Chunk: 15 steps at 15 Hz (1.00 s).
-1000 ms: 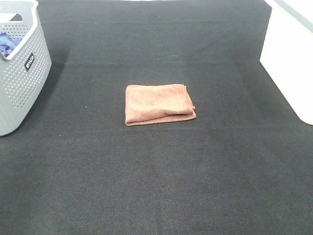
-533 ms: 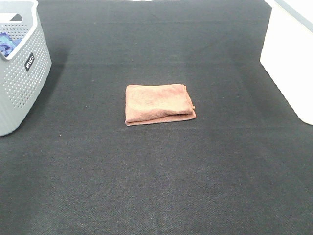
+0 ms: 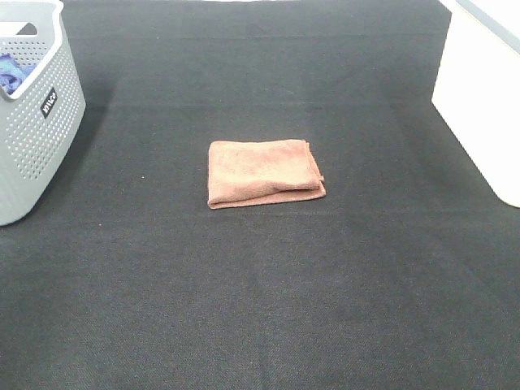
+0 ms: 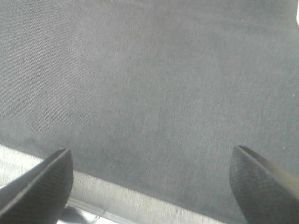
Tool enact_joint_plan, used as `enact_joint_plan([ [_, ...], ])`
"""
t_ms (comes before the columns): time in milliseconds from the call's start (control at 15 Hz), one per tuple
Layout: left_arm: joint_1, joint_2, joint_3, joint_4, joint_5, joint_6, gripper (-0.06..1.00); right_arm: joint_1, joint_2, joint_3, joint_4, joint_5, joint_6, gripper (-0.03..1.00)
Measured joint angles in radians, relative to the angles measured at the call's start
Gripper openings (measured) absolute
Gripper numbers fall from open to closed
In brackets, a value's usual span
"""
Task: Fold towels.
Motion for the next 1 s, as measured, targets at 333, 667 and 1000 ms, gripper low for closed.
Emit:
enact_joint_plan([
  [333,0.105,-0.192,0.000,0.000,-0.003,0.000,0.63,-0.093,-0.168,0.000,0.001,0.000,0.000,0.85],
  [667,0.105,-0.265,0.000,0.000,-0.003,0.000,0.63,-0.097,-0.316,0.000,0.003,0.001,0.000,0.85],
  [1000,0.105,-0.266,0.000,0.000,-0.003,0.000,0.63,-0.097,-0.318,0.000,0.003,0.001,0.000,0.85],
])
